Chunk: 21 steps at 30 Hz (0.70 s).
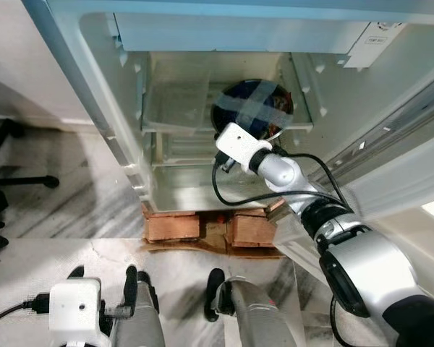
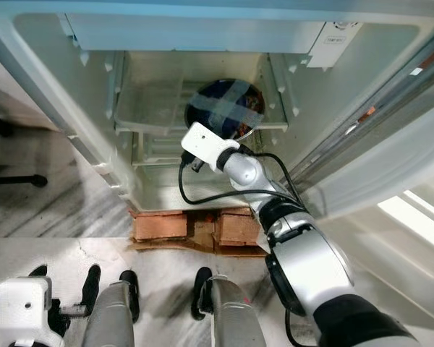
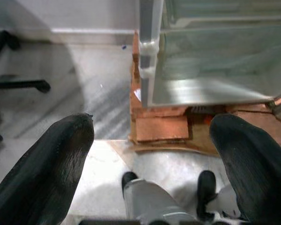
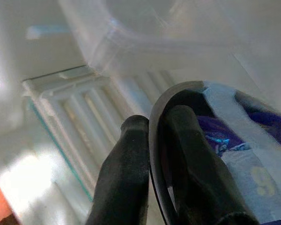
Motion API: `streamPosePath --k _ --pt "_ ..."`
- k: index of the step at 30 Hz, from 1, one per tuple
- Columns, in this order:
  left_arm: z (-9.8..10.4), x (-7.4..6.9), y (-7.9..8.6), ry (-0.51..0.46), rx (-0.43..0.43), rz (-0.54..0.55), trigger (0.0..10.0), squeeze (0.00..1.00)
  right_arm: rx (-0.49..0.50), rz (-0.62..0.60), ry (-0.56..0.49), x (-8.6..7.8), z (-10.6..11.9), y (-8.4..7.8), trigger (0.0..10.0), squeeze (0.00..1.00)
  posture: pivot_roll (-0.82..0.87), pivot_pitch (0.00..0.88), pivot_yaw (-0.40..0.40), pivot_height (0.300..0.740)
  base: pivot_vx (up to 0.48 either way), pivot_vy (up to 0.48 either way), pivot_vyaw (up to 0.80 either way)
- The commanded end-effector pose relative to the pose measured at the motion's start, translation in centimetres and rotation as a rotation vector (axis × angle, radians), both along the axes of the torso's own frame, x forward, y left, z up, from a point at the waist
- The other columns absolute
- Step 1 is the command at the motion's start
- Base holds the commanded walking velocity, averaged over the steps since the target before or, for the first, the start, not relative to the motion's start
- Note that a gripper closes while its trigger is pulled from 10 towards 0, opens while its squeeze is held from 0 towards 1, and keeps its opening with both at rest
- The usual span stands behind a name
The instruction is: Restocking fridge
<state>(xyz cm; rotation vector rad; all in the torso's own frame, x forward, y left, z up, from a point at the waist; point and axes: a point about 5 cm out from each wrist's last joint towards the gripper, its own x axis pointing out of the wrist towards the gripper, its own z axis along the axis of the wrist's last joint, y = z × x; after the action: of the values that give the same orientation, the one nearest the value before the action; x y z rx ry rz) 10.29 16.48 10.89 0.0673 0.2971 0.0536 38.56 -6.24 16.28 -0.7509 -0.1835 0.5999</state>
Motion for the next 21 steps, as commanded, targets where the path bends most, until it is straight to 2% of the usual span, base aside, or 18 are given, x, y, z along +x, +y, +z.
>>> streamPosePath --k 1,6,7,10,17,21 --pt "-0.2 -0.6 -0.2 0.035 0.005 0.009 10.0 0.0 -0.006 -0.022 0.005 0.1 0.0 -0.1 10.0 1.0 0.29 0.423 -0.135 0.74 0.0 0.0 0.0" --pt "-0.2 0.0 -0.3 0.027 0.004 0.004 10.0 0.0 -0.059 -0.088 -0.145 0.7 1.6 -0.2 10.0 1.0 0.28 0.406 -0.136 0.74 0.0 0.0 0.0" --pt "-0.2 0.0 -0.3 0.027 0.004 0.004 10.0 0.0 -0.059 -0.088 -0.145 0.7 1.6 -0.2 10.0 1.0 0.28 0.406 -0.136 0.74 0.0 0.0 0.0" --pt "-0.3 0.2 -0.3 0.023 0.011 0.008 10.0 0.0 -0.132 -0.105 -0.214 0.8 1.7 -0.4 10.0 1.0 0.29 0.397 -0.14 0.74 0.0 0.0 0.0" --pt "-0.6 0.2 -0.4 0.029 0.015 0.013 10.0 0.0 -0.233 -0.094 -0.273 0.6 1.1 -0.9 10.0 1.0 0.29 0.389 -0.143 0.74 0.0 0.0 0.0" --pt "-0.9 0.6 -0.3 0.029 0.021 0.012 10.0 0.0 -0.287 -0.104 -0.236 0.6 0.1 -1.8 10.0 1.0 0.28 0.372 -0.148 0.74 0.0 0.0 0.0"
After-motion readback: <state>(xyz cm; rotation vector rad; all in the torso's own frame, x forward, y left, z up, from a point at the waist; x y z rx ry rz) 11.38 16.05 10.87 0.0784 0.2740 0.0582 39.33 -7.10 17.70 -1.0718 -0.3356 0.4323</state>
